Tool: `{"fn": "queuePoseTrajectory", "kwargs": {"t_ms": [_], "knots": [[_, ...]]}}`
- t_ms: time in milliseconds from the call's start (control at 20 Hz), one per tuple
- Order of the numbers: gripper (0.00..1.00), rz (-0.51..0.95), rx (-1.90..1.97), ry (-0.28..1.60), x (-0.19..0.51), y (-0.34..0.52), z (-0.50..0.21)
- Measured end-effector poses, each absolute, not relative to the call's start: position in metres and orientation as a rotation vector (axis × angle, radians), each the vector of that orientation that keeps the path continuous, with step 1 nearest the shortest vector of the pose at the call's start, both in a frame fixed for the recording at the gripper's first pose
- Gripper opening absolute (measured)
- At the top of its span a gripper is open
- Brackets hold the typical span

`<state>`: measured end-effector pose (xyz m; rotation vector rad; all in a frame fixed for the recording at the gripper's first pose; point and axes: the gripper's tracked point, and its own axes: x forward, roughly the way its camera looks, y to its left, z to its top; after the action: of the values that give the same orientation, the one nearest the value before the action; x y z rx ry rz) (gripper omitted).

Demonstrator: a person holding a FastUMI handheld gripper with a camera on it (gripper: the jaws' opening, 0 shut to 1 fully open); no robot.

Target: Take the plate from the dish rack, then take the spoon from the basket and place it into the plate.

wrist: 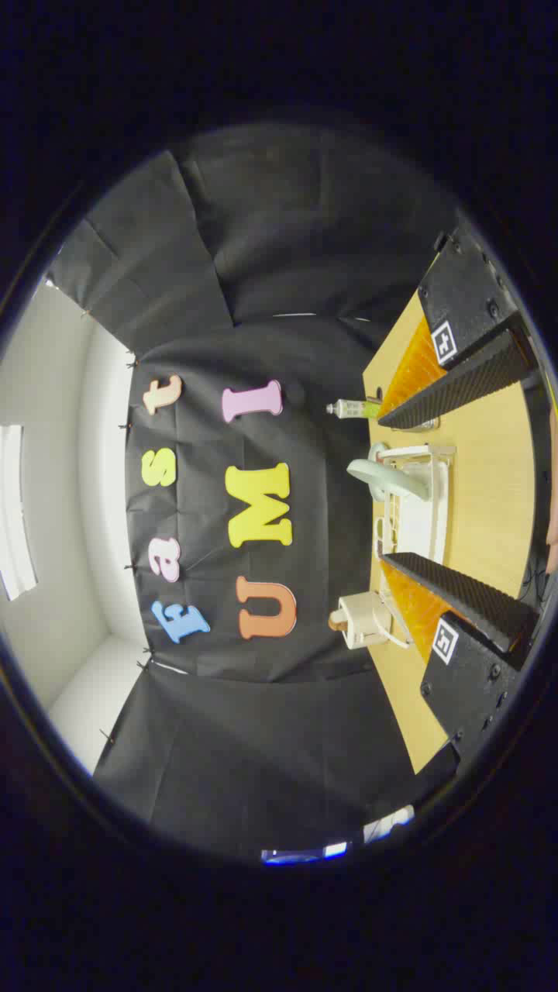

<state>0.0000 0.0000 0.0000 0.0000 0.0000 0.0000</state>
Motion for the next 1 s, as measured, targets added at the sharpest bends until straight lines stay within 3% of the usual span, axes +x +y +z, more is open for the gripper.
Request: {"fn": "queuePoseTrajectory", "kwargs": {"t_ms": [1000], "knots": [[1.00, -0.045, 0.044, 0.033, 0.018, -0.033, -0.013]]}}
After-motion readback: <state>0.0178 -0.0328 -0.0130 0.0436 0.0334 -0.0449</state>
